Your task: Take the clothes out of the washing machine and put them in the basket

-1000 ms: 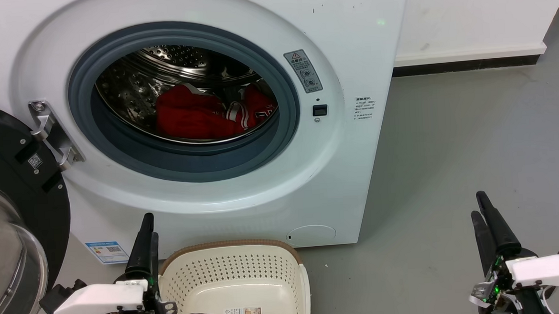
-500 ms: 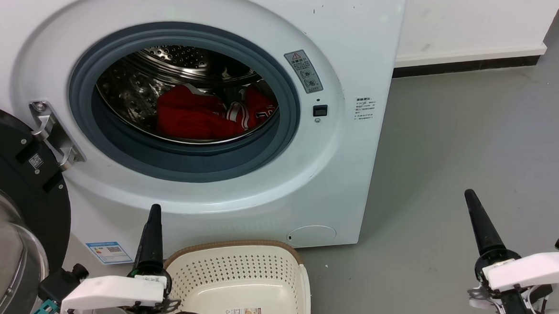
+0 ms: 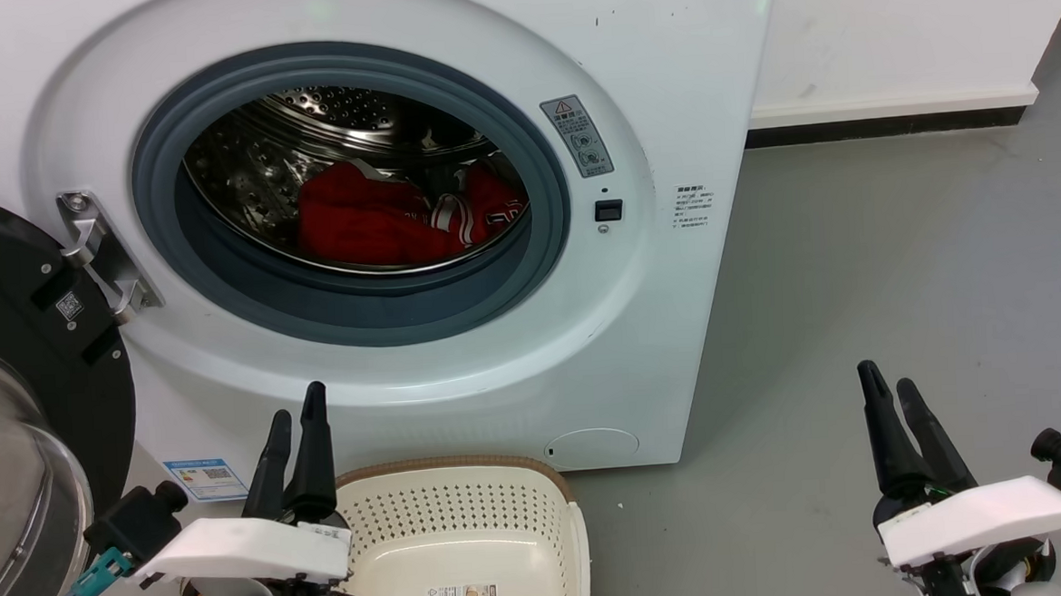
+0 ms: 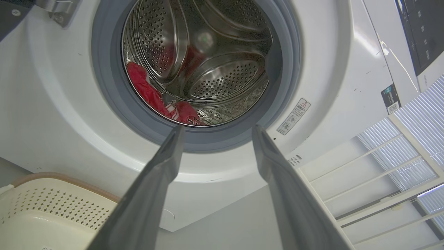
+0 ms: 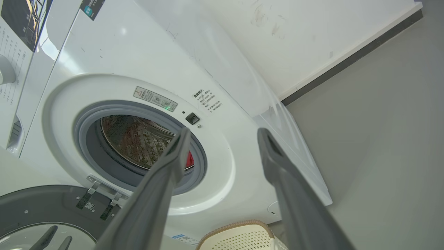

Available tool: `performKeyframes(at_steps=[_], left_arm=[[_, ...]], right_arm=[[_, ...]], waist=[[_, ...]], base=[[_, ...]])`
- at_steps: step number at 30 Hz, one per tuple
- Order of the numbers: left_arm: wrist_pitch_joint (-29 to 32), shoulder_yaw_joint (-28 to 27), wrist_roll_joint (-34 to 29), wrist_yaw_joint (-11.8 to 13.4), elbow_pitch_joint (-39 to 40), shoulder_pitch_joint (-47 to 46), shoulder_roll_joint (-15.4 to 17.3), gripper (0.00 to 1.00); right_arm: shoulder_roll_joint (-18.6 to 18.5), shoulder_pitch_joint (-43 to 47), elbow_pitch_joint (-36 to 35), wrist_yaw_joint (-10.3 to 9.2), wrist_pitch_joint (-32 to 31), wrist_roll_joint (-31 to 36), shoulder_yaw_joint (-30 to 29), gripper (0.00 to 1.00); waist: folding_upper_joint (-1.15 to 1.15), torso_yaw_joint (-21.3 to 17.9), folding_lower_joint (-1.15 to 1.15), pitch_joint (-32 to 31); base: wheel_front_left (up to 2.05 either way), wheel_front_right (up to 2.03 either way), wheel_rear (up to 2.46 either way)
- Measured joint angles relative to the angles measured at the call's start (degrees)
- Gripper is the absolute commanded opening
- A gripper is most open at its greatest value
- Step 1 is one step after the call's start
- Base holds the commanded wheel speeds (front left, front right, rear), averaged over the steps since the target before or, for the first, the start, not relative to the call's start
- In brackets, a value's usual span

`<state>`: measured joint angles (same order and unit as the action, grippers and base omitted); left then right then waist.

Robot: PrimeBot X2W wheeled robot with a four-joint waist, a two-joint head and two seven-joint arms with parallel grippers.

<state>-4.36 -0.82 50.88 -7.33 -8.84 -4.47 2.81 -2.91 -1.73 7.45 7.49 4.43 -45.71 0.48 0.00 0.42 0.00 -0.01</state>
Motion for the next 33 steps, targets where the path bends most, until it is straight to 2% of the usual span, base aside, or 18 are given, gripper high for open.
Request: performKeyframes(at_steps=[14, 33], left_arm=[[-2.46, 0.52, -12.66, 0.0, 0.32, 0.0, 0.01, 1.0], [-5.35, 1.1, -25.66, 0.35, 0.47, 0.15, 0.01, 1.0]], right_arm=[[-0.01, 0.57, -0.73, 0.0, 2.12, 12.34, 0.89, 1.0], [-0.01, 0.94, -1.47, 0.0, 3.21, 25.18, 1.86, 1.0]], waist=[[0.0, 0.2, 0.0, -0.12], [0.0, 0.51, 0.0, -0.33]], base=[[0.0, 0.0, 0.0], [0.0, 0.0, 0.0]])
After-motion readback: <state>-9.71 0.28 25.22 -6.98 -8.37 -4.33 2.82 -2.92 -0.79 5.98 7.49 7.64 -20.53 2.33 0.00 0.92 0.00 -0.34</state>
